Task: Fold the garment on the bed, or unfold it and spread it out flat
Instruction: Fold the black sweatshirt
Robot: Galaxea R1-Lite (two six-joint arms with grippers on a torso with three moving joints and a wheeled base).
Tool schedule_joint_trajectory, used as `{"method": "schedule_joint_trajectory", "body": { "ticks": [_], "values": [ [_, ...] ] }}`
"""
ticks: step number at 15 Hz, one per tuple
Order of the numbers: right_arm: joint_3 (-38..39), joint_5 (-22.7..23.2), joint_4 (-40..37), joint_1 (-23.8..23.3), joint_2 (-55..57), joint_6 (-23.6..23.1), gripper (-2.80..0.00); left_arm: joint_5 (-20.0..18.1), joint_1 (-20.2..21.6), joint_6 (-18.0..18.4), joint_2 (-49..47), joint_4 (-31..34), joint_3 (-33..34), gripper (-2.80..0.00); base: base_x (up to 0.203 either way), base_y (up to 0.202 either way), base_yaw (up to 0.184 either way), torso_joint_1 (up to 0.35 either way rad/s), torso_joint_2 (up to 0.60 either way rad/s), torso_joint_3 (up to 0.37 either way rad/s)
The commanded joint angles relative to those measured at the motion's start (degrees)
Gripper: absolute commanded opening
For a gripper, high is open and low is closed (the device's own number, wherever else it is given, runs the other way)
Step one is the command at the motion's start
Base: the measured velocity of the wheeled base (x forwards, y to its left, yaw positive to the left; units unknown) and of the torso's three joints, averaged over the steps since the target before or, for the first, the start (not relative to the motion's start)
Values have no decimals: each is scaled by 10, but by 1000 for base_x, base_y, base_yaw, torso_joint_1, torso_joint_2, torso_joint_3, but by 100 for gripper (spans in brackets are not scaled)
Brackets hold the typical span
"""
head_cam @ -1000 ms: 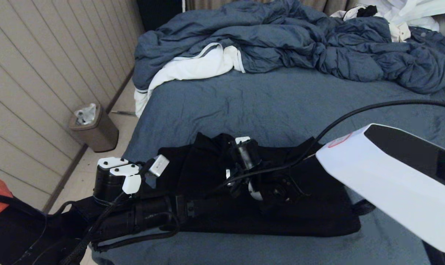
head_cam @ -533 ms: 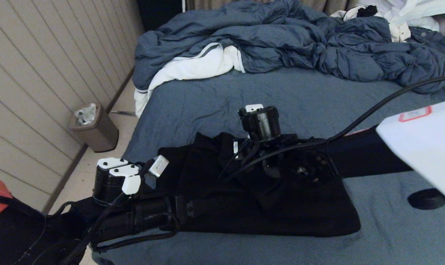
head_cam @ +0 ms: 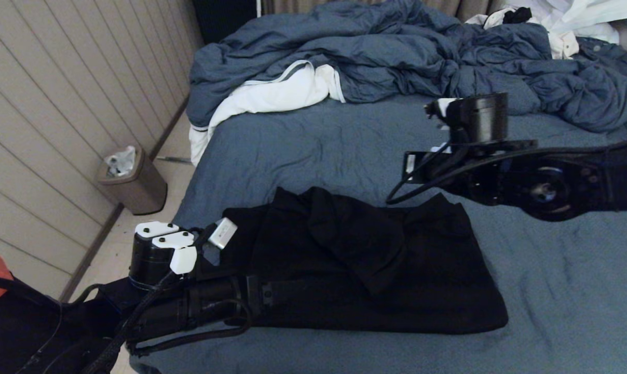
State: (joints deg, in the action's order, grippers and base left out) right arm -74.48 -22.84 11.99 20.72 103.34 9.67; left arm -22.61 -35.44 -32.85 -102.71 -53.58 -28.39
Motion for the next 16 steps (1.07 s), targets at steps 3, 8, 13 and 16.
{"method": "schedule_joint_trajectory", "body": {
  "ticks": [3, 8, 13, 16],
  "values": [
    [61, 187, -68, -187, -74, 0, -280, -1, 0, -2, 2, -3, -1, 0, 0, 0, 0, 0, 0, 0],
    [179, 400, -157, -328, -85, -87, -280, -1, 0, -2, 5, -2, -3, 0, 0, 0, 0, 0, 0, 0],
    [208, 439, -142, -374, -46, -107, 0, -1, 1, -2, -2, -2, -3, 0, 0, 0, 0, 0, 0, 0],
    [257, 453, -103, -386, -22, -149, 0, -1, 1, -2, -5, -2, -3, 0, 0, 0, 0, 0, 0, 0]
  ]
}}
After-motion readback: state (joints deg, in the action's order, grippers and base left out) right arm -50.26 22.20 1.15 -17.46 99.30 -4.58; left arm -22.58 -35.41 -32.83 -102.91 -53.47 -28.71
